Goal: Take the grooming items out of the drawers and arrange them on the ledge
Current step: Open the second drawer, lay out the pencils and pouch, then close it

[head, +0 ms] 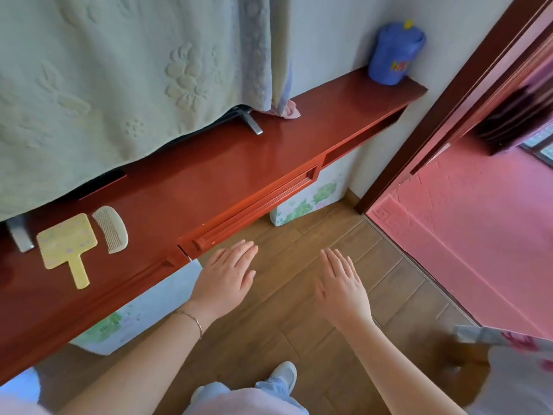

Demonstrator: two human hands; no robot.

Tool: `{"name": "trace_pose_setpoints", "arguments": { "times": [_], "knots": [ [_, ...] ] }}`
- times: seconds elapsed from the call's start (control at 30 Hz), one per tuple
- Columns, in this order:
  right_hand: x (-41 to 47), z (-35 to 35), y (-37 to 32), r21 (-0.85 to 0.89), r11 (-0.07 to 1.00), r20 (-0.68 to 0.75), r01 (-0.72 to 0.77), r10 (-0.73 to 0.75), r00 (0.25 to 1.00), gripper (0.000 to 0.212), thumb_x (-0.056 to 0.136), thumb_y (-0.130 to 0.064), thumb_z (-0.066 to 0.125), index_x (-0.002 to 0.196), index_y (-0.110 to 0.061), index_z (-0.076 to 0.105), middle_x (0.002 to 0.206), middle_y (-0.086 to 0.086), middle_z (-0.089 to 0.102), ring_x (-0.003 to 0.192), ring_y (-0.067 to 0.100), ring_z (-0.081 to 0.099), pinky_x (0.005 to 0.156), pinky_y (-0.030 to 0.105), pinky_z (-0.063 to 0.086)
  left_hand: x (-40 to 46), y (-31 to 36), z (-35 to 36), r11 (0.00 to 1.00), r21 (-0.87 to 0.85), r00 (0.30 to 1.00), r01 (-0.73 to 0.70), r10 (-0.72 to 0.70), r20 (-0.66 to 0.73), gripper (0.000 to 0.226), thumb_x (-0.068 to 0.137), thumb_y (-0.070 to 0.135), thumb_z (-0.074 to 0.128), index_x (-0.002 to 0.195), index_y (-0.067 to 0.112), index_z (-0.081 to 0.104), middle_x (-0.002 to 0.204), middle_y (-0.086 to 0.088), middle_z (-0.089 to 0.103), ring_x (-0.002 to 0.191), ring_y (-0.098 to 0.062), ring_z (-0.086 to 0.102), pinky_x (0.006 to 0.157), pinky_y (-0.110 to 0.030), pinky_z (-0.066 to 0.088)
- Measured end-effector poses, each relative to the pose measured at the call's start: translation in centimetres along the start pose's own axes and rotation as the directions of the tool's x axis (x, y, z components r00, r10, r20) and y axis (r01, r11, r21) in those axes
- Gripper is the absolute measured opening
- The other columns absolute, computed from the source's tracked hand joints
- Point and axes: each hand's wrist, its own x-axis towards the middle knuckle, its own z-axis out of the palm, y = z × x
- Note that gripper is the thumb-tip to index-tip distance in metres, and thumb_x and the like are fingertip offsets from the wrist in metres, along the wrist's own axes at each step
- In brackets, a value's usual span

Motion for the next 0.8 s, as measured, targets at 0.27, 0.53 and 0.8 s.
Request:
{"name": "trace_pose_setpoints", "arguments": {
  "times": [0.27,0.53,0.8],
  "knots": [
    [5.1,-1.4,2.4,-0.028,0.984,0.022,0.178,-0.178,0.984,0.06,0.094,-0.028,0.04,0.147,-0.01,0.021,0.154,0.008,0.025,0.144,0.022,0.013,0.113,0.033,-0.007,2.8,0.6,-0.2,0.989,0.025,0.989,0.144,-0.143,-0.037,0.049,0.091,0.034,0.032,0.128,0.013,0.055,0.132,-0.001,0.055,0.125,-0.016,0.048,0.099,-0.033,0.04],
    [12.5,-1.8,3.6,-0.114,0.934,0.032,0.34,-0.339,0.94,0.059,0.089,-0.025,0.049,0.143,-0.006,0.034,0.148,0.011,0.037,0.14,0.025,0.027,0.113,0.039,0.001,7.7,-0.8,0.9,0.953,-0.005,0.949,0.303,-0.302,-0.093,0.05,0.09,0.034,0.033,0.128,0.009,0.054,0.131,-0.005,0.056,0.124,-0.019,0.05,0.097,-0.035,0.041],
    [21.6,-2.4,3.4,-0.198,0.81,0.085,0.552,-0.547,0.833,0.056,0.078,-0.025,0.052,0.129,-0.002,0.052,0.131,0.011,0.056,0.125,0.026,0.05,0.107,0.044,0.03,12.9,-2.1,1.2,0.893,-0.086,0.875,0.441,-0.45,-0.178,0.048,0.09,0.032,0.036,0.126,0.007,0.056,0.129,-0.006,0.058,0.123,-0.019,0.051,0.097,-0.035,0.042]
  ]
}}
